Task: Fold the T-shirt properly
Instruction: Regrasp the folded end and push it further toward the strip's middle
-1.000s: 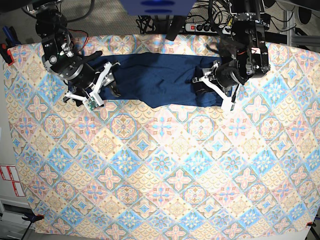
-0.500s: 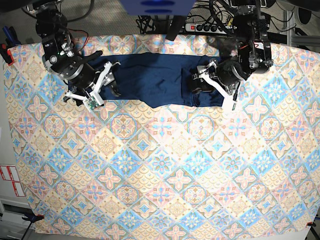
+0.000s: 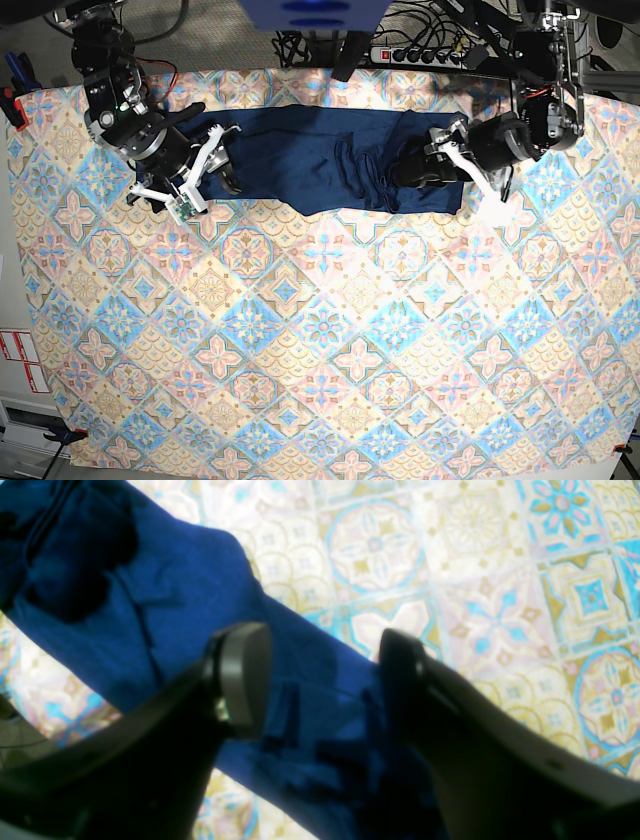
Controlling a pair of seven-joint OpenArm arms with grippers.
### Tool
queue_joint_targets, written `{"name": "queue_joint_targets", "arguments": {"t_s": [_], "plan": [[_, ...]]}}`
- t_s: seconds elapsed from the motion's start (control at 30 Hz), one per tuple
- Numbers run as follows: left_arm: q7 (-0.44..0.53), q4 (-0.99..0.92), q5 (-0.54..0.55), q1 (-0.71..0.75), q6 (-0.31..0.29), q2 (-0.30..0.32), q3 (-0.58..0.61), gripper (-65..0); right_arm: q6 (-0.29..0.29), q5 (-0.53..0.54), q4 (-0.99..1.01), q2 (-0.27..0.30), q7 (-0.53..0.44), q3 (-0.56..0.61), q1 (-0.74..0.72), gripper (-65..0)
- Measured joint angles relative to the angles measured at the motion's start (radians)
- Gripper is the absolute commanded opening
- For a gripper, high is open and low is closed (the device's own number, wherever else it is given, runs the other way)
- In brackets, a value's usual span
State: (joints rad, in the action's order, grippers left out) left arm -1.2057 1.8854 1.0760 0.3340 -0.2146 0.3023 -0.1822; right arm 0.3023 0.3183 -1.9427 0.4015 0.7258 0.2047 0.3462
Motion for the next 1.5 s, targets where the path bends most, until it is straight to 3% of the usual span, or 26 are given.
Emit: {"name": "queue_joint_targets", "arguments": {"t_s": [0.2, 0.43, 0.63, 0.77, 0.9, 1.17, 1.3, 1.5], "plan": [[0.0, 0.0, -0.007, 0.028, 0.0, 0.029, -0.103, -31.3, 0.0, 0.0, 0.0, 0.001, -0.001, 0.0, 0.0, -32.1], [0.002, -0.001, -0.083, 0.059, 0.0, 0.058, -0.106, -31.3, -0.001, 0.0, 0.0, 0.0, 0.0, 0.0, 0.0, -32.1], [0.011, -0.006, -0.255, 0.052, 0.0, 0.055, 0.093, -31.3, 0.0, 0.003, 0.0, -0.003, -0.001, 0.005, -0.002, -32.1], [0.006, -0.055, -0.364, 0.011, 0.001, -0.005, 0.192, -31.3, -0.002, -0.001, 0.0, 0.001, 0.0, 0.005, 0.0, -32.1], [0.014, -0.143, -0.393, -0.056, 0.0, -0.072, 0.267, -31.4, 0.0, 0.0, 0.0, -0.002, -0.001, 0.005, 0.0, -32.1], [0.009, -0.068, -0.387, -0.071, 0.0, -0.103, 0.468, -31.4, 0.0, 0.0, 0.0, -0.002, 0.0, 0.005, 0.001, -32.1], [0.013, -0.026, -0.388, -0.044, 0.002, -0.092, 0.461, -31.4, 0.0, 0.0, 0.0, 0.0, 0.0, 0.005, 0.001, -32.1], [0.0, 0.043, -0.387, 0.002, 0.0, 0.006, 0.429, -31.4, 0.0, 0.0, 0.0, -0.002, 0.0, 0.001, 0.001, -32.1]]}}
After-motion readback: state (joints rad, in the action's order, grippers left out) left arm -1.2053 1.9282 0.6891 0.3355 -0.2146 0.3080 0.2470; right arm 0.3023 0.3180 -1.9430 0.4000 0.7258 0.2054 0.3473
